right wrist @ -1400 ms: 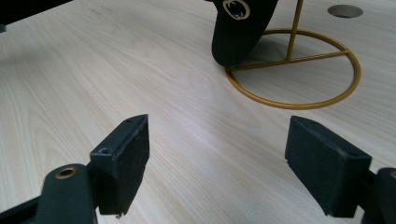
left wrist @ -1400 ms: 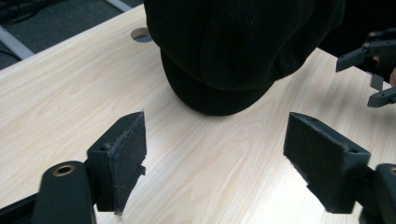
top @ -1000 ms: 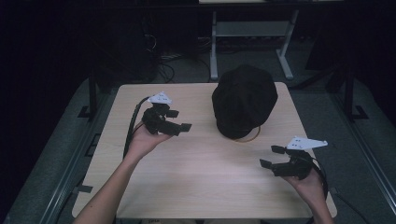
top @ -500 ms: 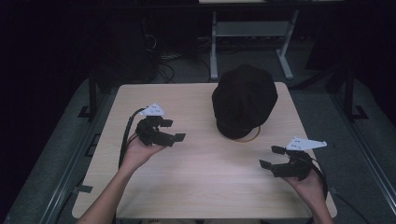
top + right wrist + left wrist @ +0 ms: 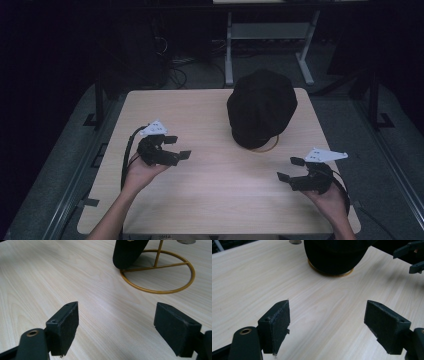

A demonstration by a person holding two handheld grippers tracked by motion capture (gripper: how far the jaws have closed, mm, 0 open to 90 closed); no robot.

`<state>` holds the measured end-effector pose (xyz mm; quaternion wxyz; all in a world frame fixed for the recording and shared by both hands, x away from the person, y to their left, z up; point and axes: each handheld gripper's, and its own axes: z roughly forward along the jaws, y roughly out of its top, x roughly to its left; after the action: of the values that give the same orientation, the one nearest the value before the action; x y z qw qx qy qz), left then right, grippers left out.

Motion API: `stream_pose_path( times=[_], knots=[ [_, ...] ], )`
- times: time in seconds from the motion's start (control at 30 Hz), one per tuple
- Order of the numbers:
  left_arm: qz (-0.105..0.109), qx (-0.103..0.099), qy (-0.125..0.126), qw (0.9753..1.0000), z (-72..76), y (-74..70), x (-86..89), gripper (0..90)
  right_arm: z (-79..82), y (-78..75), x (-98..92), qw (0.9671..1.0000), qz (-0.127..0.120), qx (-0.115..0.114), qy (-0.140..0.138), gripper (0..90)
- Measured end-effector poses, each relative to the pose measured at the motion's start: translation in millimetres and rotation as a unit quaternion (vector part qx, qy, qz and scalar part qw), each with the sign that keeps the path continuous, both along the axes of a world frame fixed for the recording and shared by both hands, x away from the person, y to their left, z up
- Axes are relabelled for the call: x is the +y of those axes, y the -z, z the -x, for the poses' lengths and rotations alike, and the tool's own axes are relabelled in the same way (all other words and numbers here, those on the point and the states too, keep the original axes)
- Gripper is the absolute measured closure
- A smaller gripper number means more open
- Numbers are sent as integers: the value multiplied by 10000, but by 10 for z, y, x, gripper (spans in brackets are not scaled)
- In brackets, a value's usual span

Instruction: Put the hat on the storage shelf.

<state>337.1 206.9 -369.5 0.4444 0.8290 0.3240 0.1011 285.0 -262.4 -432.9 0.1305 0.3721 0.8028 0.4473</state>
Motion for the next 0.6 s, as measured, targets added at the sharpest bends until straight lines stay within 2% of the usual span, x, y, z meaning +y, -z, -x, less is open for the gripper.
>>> stream_pose_path(
  times=[0.17,0.4,0.6],
  knots=[
    [-108,-107,-74,9999,79,73,57,205,1,6,-5,10000,33,26,18,196],
    [-22,-6,-152,9999,150,213,156,198,-2,18,1,9999,93,41,41,197],
    [5,-58,-213,9998,226,297,241,195,7,21,25,9999,158,31,49,197]
  ],
)
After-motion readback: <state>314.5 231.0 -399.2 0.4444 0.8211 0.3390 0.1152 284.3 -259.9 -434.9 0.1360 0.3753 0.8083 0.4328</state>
